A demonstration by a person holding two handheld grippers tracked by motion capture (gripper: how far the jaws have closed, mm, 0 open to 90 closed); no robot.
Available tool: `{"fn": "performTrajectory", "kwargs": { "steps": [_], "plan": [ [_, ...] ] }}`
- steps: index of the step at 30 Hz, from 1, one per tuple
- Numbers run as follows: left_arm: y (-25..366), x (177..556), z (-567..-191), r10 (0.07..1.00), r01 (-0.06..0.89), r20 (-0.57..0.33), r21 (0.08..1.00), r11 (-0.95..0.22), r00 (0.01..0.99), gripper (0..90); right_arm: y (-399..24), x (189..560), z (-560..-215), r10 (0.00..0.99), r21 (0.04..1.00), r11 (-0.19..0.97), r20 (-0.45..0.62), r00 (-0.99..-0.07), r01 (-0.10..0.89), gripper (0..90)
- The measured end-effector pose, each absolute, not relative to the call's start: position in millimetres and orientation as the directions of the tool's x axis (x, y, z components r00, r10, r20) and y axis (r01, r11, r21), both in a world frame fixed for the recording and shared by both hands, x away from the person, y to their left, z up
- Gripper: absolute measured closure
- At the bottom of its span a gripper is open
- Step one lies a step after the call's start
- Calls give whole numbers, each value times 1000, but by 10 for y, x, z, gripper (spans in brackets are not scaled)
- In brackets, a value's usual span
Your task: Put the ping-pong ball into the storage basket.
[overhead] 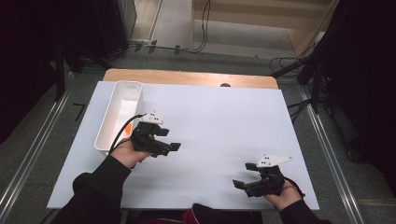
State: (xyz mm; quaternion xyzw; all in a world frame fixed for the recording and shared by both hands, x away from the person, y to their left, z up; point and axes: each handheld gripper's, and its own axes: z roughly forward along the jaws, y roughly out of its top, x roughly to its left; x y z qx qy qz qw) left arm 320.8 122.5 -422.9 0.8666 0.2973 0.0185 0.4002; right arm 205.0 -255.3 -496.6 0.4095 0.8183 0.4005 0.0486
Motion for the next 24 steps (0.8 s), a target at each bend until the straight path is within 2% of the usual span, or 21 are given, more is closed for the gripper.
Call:
{"fn": "performTrajectory", "kwargs": {
  "steps": [24],
  "plan": [
    [1341,3027,-4395,520,480,-185,708,-518,834,247,-2552,2050,-4973,707,693,351,246,-664,630,123]
  ]
}}
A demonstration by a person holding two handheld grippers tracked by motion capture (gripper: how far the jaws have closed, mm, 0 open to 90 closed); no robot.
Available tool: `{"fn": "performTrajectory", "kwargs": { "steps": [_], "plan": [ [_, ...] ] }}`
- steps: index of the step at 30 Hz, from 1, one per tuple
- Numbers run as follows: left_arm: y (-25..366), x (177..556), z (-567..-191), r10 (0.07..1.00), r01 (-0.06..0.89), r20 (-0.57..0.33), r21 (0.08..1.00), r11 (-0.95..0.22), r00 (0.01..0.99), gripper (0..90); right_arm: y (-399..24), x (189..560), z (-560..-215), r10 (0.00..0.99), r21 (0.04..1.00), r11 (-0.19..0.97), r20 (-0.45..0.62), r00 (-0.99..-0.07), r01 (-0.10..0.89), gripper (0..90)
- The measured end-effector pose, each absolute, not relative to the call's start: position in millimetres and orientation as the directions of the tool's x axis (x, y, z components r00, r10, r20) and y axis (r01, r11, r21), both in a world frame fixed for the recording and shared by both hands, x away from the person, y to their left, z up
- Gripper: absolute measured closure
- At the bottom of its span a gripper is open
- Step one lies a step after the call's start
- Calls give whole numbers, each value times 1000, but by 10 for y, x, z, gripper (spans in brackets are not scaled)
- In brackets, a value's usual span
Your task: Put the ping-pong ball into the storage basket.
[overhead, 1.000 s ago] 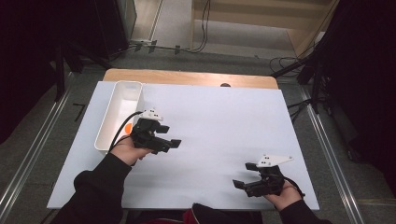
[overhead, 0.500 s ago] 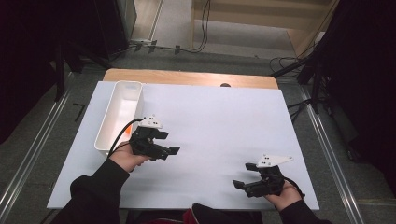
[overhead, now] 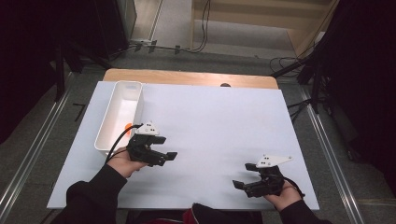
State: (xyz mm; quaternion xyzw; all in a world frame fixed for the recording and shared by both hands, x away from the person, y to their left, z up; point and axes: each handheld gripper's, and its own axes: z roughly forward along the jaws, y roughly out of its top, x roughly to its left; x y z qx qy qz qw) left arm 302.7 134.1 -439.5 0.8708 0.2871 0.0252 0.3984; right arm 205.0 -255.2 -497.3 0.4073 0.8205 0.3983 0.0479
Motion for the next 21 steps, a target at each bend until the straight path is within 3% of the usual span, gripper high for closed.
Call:
{"fn": "performTrajectory", "kwargs": {
  "steps": [21],
  "plan": [
    [1491,2888,-4539,481,443,-161,701,-559,862,216,-2545,2045,-4974,709,684,349,253,-658,640,123]
  ]
}}
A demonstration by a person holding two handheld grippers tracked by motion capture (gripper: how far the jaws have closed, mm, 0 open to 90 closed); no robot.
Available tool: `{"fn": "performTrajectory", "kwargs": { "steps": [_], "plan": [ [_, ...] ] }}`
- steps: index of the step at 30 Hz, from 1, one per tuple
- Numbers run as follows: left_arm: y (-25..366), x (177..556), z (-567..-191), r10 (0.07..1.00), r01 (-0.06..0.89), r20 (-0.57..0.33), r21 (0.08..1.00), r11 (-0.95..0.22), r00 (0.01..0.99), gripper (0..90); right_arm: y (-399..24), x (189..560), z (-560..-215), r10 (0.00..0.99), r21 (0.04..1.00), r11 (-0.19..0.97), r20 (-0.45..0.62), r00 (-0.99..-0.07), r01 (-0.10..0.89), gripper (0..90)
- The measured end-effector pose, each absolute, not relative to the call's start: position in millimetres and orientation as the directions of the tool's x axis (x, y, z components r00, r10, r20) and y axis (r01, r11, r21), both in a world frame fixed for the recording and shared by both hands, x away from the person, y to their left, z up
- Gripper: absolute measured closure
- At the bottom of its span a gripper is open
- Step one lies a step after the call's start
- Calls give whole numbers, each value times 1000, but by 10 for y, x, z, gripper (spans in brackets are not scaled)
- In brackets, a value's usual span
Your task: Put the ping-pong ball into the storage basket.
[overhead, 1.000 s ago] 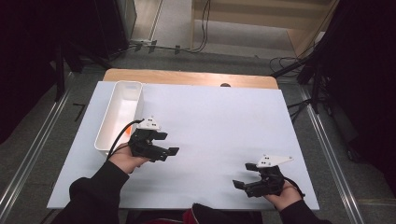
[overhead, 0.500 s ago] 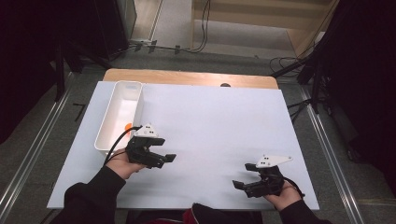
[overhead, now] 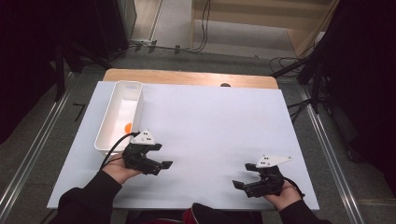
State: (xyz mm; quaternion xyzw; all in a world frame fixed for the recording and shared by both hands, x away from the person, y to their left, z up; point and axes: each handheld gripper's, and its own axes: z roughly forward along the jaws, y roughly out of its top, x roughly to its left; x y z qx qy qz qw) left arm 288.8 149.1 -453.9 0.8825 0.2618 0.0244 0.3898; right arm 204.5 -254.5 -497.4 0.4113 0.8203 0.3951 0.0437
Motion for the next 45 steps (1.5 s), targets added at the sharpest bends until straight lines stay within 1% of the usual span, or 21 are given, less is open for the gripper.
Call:
{"fn": "performTrajectory", "kwargs": {
  "steps": [4,15,33,45],
  "plan": [
    [1525,2866,-4564,479,446,-169,701,-557,862,216,-2546,2045,-4975,710,684,350,253,-658,640,123],
    [1608,2803,-4599,471,429,-151,704,-566,869,216,-2548,2050,-4978,711,687,350,248,-658,637,123],
    [1767,2687,-4695,457,431,-168,703,-566,874,216,-2550,2051,-4978,712,687,350,246,-658,637,122],
    [1912,2641,-4722,480,445,-162,696,-563,862,216,-2550,2052,-4983,714,686,348,248,-655,639,122]
  ]
}}
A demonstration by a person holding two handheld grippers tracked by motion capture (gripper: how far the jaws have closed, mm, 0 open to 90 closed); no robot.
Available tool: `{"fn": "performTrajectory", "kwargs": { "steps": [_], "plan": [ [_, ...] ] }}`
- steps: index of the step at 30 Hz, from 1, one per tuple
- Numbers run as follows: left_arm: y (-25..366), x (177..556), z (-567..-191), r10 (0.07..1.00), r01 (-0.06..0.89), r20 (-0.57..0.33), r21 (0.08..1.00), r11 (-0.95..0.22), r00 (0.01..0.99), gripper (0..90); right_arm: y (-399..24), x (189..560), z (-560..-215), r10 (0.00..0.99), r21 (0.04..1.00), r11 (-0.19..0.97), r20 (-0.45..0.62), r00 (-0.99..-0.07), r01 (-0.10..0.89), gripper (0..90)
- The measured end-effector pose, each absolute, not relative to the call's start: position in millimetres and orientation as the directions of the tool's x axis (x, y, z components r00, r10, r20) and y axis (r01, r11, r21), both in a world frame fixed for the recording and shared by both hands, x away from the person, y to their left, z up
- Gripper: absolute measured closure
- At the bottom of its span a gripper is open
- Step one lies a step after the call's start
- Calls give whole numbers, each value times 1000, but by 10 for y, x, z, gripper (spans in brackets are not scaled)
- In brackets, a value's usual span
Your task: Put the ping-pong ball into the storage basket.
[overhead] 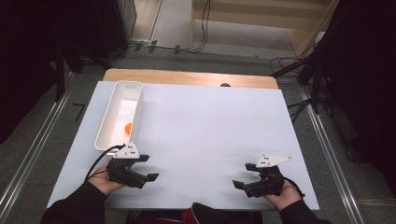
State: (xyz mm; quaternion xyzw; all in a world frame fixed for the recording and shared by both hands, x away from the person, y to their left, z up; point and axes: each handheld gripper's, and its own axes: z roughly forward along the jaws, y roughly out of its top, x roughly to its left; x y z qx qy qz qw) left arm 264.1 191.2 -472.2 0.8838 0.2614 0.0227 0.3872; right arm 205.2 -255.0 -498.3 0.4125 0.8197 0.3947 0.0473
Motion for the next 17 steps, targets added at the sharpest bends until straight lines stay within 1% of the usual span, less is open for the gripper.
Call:
{"fn": "performTrajectory", "kwargs": {
  "steps": [17],
  "plan": [
    [1966,2612,-4755,470,441,-164,690,-573,867,216,-2545,2049,-4987,713,681,352,249,-655,642,122]
  ]
}}
